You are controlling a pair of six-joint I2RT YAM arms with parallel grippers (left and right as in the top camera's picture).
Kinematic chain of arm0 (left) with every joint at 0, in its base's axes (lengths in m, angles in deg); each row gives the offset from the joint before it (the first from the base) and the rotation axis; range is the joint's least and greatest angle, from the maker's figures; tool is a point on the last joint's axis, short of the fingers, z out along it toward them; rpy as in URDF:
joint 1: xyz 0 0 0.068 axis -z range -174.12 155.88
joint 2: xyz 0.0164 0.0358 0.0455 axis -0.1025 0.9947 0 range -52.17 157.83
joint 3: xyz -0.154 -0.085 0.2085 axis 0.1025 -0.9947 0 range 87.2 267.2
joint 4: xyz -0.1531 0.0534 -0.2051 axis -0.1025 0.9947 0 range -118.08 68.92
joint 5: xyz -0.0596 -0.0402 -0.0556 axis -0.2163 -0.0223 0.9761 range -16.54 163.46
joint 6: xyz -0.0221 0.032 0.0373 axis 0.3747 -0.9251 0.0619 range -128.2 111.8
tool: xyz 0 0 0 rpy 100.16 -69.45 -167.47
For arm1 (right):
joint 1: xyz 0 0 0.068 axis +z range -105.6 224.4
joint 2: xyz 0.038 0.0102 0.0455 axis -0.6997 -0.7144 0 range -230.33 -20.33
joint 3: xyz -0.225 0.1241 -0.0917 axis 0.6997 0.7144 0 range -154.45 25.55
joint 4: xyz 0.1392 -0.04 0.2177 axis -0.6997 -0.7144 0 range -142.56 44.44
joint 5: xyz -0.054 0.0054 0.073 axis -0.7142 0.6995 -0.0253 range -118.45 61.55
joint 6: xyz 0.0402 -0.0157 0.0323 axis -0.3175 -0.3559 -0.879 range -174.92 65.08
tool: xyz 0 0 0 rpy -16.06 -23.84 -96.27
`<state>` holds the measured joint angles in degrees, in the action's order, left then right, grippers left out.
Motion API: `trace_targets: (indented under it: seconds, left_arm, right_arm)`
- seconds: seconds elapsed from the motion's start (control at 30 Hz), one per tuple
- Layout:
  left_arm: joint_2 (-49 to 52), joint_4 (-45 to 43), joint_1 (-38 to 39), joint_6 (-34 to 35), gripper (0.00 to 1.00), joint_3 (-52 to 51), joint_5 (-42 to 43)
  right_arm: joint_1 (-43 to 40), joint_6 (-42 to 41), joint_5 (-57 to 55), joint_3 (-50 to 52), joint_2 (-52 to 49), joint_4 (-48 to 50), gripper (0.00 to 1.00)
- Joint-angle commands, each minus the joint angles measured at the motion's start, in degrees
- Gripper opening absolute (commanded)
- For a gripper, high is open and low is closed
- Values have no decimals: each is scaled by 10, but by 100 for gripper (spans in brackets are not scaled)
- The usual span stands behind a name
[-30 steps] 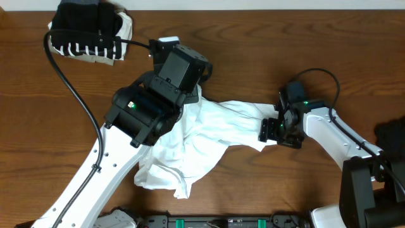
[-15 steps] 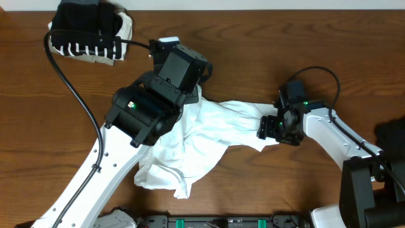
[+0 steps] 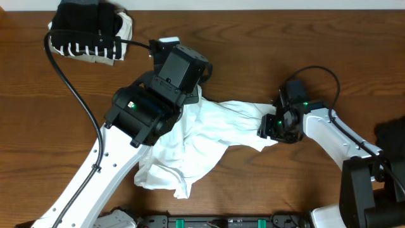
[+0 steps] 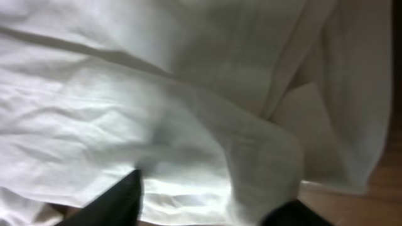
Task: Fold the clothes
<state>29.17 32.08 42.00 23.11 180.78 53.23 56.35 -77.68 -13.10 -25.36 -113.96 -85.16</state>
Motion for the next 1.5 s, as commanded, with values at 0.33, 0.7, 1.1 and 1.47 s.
trace_targets:
  seconds: [0.33, 0.7, 1.1, 1.47]
  left_arm:
    - [-7, 5, 0, 2, 6, 12, 3]
    - [-95, -7, 0, -8, 6, 12, 5]
    - [-176, -48, 40, -42, 6, 12, 70]
    - [-216, -93, 151, -57, 6, 35, 70]
  right_arm:
    - [-7, -10, 24, -14, 28, -38, 1]
    - [-48, -10, 9, -119, 199, -110, 1]
    - [-87, -10, -73, -249, 311, -180, 1]
    - [-113, -8, -126, -418, 327, -301, 2]
